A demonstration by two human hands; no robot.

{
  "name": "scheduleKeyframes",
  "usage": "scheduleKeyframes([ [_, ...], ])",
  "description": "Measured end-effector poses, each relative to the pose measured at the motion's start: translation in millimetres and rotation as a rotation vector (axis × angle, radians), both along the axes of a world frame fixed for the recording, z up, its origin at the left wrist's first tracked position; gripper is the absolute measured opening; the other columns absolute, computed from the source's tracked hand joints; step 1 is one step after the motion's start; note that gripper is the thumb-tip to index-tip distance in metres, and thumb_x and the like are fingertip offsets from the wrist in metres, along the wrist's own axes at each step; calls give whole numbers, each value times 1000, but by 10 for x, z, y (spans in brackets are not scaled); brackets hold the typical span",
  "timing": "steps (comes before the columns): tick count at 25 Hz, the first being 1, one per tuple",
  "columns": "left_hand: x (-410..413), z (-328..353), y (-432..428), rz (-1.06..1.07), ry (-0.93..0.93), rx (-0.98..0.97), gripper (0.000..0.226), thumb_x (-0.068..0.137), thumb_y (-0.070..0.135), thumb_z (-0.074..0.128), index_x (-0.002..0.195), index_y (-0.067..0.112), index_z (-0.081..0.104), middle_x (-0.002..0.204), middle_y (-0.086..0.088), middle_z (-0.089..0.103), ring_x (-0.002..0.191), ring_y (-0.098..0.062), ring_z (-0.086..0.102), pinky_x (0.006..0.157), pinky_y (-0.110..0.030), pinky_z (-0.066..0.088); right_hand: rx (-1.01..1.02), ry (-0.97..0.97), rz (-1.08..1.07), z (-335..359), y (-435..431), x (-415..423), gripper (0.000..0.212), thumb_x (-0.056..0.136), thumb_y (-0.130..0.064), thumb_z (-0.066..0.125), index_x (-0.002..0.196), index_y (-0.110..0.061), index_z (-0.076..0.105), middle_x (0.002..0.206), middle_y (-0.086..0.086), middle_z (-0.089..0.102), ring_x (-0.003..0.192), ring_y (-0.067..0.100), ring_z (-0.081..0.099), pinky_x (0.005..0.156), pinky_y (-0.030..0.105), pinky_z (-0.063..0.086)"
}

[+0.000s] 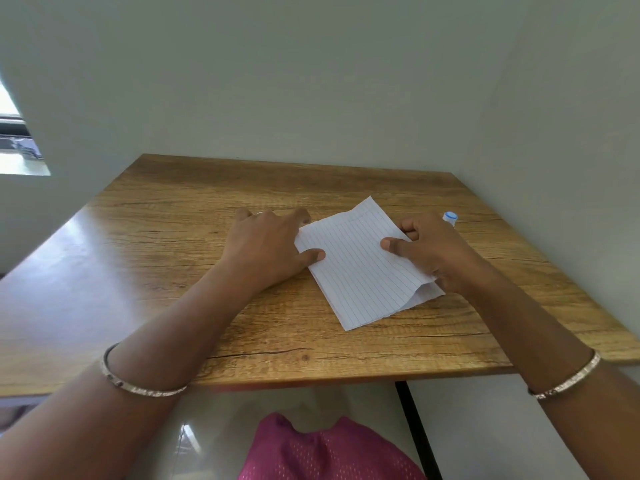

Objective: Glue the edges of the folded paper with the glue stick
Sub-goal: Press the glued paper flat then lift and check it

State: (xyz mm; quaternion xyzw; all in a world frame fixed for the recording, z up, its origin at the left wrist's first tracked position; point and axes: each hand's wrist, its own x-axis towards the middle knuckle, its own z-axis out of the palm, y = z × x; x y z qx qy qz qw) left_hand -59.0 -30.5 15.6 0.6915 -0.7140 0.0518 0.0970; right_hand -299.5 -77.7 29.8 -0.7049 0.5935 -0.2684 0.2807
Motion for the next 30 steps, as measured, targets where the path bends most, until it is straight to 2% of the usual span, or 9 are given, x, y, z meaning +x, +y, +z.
scheduleKeyframes([
  [5, 72, 27, 40, 15, -7, 98, 71, 83, 83, 38, 139, 42, 49, 130, 9, 66, 123, -20, 57, 110, -51, 28, 25, -16, -5, -10, -13, -8, 29, 94, -26, 69, 122, -18, 70, 110, 0, 72, 101, 17, 67, 81, 32, 50],
  [11, 94, 37, 101, 6, -10, 206, 96, 72, 94, 31, 152, 41, 34, 151, 5, 49, 141, -21, 41, 113, -57, 22, 32, -47, -6, 29, 54, -71, 31, 91, -26, 73, 120, -18, 68, 106, 2, 74, 99, 19, 71, 76, 32, 56],
  [17, 96, 23, 96, -19, -32, 260, 118, 58, 103, 24, 155, 36, 27, 156, 5, 42, 145, -21, 35, 112, -59, 22, -37, -14, -42, 70, 445, -244, 52, 78, -25, 85, 123, -31, 60, 105, -2, 72, 93, 12, 69, 62, 23, 49],
  [19, 81, 21, 114, -30, -50, 272, 129, 50, 107, 22, 157, 34, 22, 159, 5, 39, 147, -22, 32, 113, -60, 21, -118, 12, -76, 25, 579, -267, 52, 77, -25, 86, 121, -33, 60, 103, -2, 70, 87, 11, 70, 64, 25, 54],
  [22, 40, 46, 158, -48, -64, 288, 134, 50, 106, 25, 159, 29, 15, 164, 2, 27, 152, -23, 22, 117, -59, 16, -185, 30, -130, -36, 704, -273, 49, 78, -24, 86, 119, -29, 61, 88, -8, 70, 60, 9, 72, 63, 25, 57],
  [23, 33, 52, 171, -53, -65, 292, 135, 50, 106, 26, 159, 27, 13, 165, 2, 24, 153, -23, 19, 117, -59, 15, -216, 53, -157, -49, 728, -273, 49, 77, -24, 87, 119, -28, 61, 86, -9, 70, 58, 9, 70, 67, 27, 58],
  [25, 24, 51, 183, -68, -78, 307, 140, 48, 107, 26, 160, 25, 9, 167, 4, 15, 154, -20, 13, 118, -58, 14, -324, 139, -232, -91, 778, -266, 48, 76, -20, 87, 117, -23, 63, 91, -5, 70, 66, 10, 67, 71, 27, 51],
  [28, 20, 42, 170, -82, -86, 345, 143, 47, 107, 26, 160, 22, 2, 169, 6, 6, 155, -18, 7, 119, -57, 12, -668, 350, -309, -223, 976, -122, 32, 78, -7, 80, 107, -14, 70, 103, 4, 68, 85, 22, 62, 77, 28, 39],
  [30, 23, 37, 159, -83, -102, 355, 145, 46, 107, 24, 160, 21, 0, 169, 5, 3, 155, -18, 5, 120, -58, 11, -806, 353, -192, -296, 1185, 96, 18, 81, -8, 71, 97, -17, 74, 98, 0, 69, 96, 24, 59, 83, 37, 41],
])
